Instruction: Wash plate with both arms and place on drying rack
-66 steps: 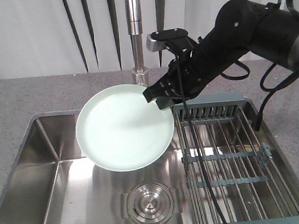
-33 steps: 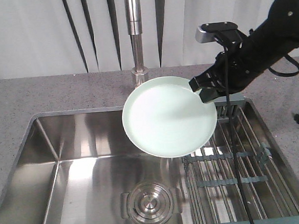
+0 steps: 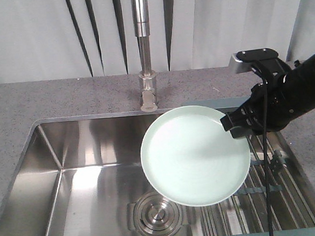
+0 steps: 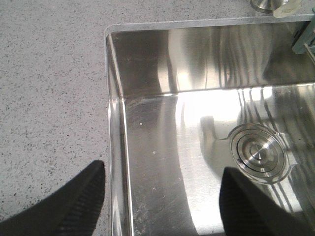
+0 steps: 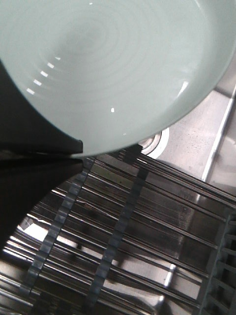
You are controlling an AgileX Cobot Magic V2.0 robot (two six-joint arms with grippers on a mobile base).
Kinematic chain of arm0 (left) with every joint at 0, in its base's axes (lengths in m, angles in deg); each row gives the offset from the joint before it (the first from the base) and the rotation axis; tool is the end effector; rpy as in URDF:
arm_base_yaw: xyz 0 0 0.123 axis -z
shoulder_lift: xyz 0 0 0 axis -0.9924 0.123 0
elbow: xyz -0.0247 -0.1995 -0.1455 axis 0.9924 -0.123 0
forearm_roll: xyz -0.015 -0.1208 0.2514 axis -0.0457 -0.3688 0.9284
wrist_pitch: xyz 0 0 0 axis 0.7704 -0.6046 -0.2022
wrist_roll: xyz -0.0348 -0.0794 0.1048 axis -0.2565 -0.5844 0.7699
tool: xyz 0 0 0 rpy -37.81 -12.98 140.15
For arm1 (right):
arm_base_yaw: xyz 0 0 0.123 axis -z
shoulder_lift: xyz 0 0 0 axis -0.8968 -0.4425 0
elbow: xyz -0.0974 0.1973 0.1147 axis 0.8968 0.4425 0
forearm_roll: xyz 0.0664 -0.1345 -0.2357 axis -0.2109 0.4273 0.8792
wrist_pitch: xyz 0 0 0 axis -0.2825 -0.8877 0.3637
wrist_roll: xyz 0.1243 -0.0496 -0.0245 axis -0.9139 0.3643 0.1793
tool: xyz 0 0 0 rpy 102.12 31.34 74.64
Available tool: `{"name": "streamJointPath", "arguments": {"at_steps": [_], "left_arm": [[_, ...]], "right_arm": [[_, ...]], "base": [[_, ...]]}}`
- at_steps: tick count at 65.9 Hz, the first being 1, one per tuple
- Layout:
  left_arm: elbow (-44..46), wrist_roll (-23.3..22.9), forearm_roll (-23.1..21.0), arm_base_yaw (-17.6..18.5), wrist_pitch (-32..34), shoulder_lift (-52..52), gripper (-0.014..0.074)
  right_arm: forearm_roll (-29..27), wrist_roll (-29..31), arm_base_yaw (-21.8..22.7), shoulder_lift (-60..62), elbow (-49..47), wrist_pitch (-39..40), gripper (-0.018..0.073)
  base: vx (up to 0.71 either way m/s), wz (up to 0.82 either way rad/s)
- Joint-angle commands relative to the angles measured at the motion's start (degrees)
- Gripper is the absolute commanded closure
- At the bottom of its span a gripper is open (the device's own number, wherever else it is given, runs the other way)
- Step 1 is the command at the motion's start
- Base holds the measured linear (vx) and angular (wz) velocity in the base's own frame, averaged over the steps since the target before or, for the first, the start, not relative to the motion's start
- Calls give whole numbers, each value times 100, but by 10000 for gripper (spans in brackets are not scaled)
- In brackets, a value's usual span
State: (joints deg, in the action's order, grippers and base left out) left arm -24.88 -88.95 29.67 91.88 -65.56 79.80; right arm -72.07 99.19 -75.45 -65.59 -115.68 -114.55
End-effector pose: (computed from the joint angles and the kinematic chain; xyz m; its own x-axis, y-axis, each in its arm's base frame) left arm 0.1978 -0.0368 0.2639 -0.6285 0.0392 -0.7768 0.1504 0.9860 -0.0719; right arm 0.3308 0.1118 0.2181 -0.8423 -0.2786 -0.4615 -0.4176 0.8785 0.2320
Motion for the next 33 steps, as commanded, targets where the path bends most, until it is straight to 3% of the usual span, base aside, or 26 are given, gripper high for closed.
{"name": "streamJointPath", "arguments": {"at_steps": [1, 33], "left_arm": [[140, -45, -16, -17, 365, 12, 137], [140, -45, -16, -17, 365, 12, 137]], "right_arm": [[-224, -18, -127, 380, 131, 303, 561], [-313, -397, -1332, 221, 318, 813, 561]], "base": [[0, 0], [0, 0]]}}
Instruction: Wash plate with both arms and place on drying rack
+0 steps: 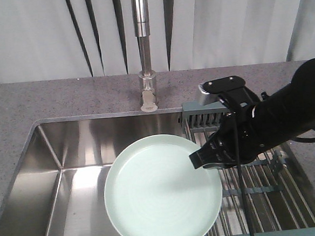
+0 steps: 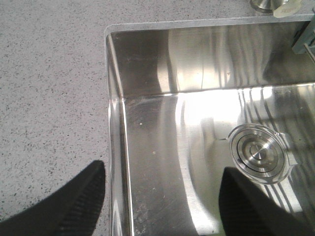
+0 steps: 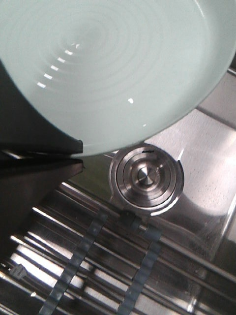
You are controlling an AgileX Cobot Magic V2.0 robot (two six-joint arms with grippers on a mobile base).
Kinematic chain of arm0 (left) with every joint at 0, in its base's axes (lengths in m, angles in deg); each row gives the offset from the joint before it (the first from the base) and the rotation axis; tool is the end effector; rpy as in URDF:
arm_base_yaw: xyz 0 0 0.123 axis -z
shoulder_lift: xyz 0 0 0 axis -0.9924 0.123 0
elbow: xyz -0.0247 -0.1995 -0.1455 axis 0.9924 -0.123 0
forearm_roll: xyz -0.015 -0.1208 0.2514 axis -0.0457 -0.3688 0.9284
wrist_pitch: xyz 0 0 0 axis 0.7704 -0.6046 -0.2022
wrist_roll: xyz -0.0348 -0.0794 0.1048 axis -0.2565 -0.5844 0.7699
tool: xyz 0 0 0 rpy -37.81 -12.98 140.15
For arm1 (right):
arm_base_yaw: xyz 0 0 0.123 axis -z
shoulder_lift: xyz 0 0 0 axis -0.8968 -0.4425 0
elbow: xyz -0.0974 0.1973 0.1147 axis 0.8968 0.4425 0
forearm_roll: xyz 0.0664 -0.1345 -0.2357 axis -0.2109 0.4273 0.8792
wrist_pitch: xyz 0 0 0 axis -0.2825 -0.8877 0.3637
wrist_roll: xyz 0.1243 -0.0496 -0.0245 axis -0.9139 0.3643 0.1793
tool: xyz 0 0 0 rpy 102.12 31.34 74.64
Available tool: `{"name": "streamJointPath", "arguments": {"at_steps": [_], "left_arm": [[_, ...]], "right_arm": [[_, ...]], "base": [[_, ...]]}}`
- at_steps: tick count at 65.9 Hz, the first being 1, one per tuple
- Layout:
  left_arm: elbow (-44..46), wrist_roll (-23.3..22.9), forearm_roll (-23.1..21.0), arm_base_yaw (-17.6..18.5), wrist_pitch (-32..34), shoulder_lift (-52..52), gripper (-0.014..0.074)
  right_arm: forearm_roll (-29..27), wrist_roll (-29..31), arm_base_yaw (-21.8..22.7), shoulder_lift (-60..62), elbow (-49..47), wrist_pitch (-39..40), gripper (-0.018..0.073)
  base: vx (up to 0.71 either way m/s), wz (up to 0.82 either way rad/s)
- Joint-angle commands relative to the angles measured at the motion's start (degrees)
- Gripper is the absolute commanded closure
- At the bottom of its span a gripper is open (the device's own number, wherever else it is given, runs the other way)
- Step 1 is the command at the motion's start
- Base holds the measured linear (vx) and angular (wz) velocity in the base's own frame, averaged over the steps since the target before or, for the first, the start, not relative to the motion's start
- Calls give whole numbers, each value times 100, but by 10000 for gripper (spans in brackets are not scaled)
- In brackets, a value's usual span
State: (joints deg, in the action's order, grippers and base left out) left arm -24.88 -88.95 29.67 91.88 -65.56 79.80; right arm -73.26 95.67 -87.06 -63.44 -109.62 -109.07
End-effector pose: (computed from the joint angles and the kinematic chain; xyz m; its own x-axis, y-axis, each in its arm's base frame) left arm 0.1978 -0.0368 0.2639 -0.6285 0.0392 -0.7768 0.1504 0.9860 -0.0719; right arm 0.2942 0.1718 0.2012 -0.8126 -0.3523 -0.4643 -0.5079 0.8187 0.2677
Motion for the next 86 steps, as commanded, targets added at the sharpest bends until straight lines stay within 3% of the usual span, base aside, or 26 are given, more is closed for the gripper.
{"name": "streamJointPath", "arguments": {"at_steps": [1, 17, 34, 51, 68, 86], "left_arm": [[140, -45, -16, -17, 365, 12, 137], [140, -45, -16, -17, 365, 12, 137], [140, -45, -16, -17, 365, 12, 137], [140, -45, -16, -17, 365, 12, 137], [140, -45, -16, -17, 365, 12, 137], [140, -45, -16, -17, 365, 12, 137]], "right_arm": [[-202, -45, -198, -30, -321, 264, 561], [-194, -44, -515, -754, -1194, 195, 561], [48, -44, -502, -1681, -2585, -160, 561], [69, 70, -8, -2219, -3738, -653, 561], [147, 153, 707, -1931, -3719, -810, 561], [341, 237, 1544, -1071, -2354, -453, 561]], "base": [[0, 0], [0, 0], [0, 0], [0, 0], [0, 0], [0, 0]]}}
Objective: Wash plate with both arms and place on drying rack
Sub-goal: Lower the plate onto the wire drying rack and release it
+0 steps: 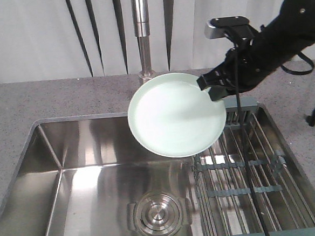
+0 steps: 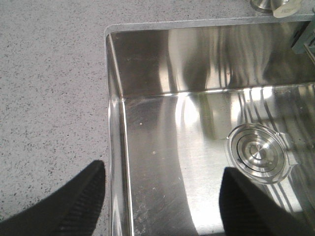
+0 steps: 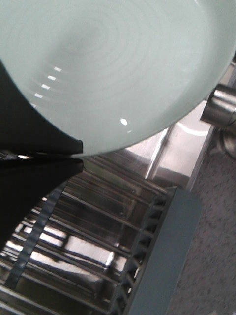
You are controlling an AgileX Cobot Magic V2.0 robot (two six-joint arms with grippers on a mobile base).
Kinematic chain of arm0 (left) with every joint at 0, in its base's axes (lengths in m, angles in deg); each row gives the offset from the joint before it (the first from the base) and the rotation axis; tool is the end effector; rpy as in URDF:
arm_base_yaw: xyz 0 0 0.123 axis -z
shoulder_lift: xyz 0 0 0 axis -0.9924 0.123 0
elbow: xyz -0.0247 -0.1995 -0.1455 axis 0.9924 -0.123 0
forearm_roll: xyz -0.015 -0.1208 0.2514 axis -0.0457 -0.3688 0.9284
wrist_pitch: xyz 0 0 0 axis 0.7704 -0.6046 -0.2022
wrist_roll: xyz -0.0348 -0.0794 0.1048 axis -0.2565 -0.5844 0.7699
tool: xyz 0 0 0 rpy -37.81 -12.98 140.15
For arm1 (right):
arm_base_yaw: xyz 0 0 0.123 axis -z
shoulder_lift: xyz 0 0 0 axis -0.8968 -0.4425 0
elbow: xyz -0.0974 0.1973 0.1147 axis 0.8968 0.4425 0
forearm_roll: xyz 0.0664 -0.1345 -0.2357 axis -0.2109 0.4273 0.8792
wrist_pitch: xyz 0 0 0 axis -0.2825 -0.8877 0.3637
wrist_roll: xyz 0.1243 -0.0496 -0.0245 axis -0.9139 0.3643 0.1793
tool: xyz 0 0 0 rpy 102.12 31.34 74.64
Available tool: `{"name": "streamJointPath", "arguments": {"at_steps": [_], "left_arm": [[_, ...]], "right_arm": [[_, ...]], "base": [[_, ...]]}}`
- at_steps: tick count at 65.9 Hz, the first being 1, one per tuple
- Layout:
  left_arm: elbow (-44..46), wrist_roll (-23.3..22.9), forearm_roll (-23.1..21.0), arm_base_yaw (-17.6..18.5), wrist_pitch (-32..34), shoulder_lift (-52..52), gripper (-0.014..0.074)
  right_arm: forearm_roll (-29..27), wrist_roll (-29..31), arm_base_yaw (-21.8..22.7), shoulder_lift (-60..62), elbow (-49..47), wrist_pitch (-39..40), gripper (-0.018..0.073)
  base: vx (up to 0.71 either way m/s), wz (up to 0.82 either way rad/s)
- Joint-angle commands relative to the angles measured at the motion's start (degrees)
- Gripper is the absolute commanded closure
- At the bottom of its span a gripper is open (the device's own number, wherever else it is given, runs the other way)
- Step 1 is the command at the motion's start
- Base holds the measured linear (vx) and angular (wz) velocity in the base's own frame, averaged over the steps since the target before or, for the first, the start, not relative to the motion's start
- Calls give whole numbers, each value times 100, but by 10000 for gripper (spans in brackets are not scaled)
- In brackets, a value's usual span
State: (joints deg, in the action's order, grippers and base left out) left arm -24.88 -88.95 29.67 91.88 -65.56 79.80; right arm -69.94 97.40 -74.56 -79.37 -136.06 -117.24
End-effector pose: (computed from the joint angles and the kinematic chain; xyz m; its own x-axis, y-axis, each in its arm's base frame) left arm 0.1978 -0.0368 0.2639 -0.6285 0.0392 -0.7768 0.1504 0.9860 -0.0719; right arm 0.4000 0.1169 0.2426 -0.8161 -0.2661 -0.5130 -0.4140 0.8885 0.1978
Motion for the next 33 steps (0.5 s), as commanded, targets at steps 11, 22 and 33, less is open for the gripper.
{"name": "streamJointPath", "arguments": {"at_steps": [11, 22, 33], "left_arm": [[140, -45, -16, -17, 365, 12, 137], [140, -45, -16, -17, 365, 12, 137], [140, -45, -16, -17, 365, 12, 137]], "right_arm": [[366, 64, 841, 895, 996, 442, 561], [906, 64, 1117, 928, 1430, 421, 561], [1537, -35, 1109, 859, 1692, 510, 561]], "base": [[0, 0], [0, 0], [0, 0]]}}
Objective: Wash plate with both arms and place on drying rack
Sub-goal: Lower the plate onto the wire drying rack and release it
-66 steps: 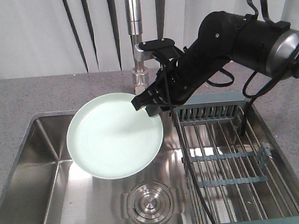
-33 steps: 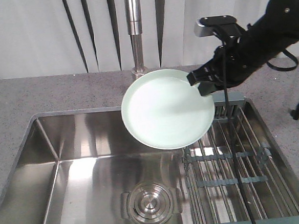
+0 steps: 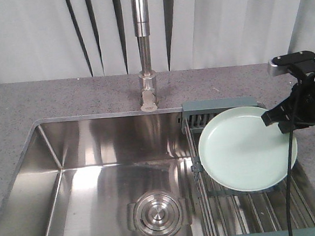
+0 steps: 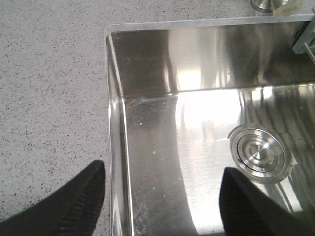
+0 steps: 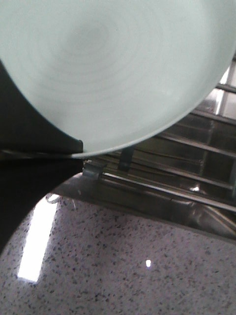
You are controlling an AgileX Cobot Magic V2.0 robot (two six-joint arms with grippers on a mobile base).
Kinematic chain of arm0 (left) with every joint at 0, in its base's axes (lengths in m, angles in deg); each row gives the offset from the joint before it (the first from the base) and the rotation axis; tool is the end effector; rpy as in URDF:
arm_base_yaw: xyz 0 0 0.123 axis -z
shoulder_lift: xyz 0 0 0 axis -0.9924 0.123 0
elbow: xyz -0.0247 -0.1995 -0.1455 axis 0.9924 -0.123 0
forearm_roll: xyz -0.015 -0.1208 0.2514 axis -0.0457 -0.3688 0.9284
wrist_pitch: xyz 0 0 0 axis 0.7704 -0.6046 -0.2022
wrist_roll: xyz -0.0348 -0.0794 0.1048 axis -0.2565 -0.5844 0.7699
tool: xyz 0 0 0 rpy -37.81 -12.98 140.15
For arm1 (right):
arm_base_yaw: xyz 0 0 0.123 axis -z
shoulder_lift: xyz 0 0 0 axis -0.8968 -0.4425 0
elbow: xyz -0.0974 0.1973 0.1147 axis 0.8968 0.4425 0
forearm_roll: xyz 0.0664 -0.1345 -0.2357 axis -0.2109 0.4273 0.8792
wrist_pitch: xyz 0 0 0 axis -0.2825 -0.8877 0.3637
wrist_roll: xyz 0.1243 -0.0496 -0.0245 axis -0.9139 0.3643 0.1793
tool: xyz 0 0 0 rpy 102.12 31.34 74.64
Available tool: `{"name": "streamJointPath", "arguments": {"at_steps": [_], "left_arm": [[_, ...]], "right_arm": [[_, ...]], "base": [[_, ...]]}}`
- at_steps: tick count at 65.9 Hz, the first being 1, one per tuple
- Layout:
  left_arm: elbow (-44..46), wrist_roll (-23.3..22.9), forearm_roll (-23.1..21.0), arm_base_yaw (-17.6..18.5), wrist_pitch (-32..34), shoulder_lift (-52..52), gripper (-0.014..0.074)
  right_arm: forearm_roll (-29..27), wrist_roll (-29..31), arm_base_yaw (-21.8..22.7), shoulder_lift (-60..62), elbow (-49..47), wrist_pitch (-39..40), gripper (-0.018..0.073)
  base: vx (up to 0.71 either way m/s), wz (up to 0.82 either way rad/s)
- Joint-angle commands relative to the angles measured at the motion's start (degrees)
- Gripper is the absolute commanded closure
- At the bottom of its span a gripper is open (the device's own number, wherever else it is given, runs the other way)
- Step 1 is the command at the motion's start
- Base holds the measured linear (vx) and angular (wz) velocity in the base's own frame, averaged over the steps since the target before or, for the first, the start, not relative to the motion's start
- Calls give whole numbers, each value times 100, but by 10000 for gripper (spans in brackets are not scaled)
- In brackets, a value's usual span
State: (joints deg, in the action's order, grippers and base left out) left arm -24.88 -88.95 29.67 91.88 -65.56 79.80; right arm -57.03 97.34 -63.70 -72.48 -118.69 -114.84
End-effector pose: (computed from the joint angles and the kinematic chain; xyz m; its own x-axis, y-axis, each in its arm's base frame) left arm 0.1978 -0.0368 0.2639 -0.6285 0.0392 -0.7768 0.1504 0.9860 -0.0719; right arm 0.3625 0.0139 0.1850 -0.9082 -0.2299 -0.3497 -0.2516 0.9677 0.0174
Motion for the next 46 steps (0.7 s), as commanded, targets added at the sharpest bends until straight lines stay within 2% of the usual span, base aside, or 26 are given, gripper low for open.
{"name": "streamJointPath", "arguments": {"at_steps": [1, 32, 39, 46], "left_arm": [[140, -45, -16, -17, 365, 12, 137], [140, -45, -16, -17, 365, 12, 137], [140, -45, -16, -17, 365, 12, 137], [140, -45, -16, -17, 365, 12, 137]], "right_arm": [[273, -38, 22, 162, -36, 270, 561], [434, -124, 22, -489, -3, 557, 538], [465, -124, 22, -565, -3, 621, 480], [569, -153, 22, -620, -3, 611, 384]], "base": [[0, 0], [0, 0], [0, 0], [0, 0]]}}
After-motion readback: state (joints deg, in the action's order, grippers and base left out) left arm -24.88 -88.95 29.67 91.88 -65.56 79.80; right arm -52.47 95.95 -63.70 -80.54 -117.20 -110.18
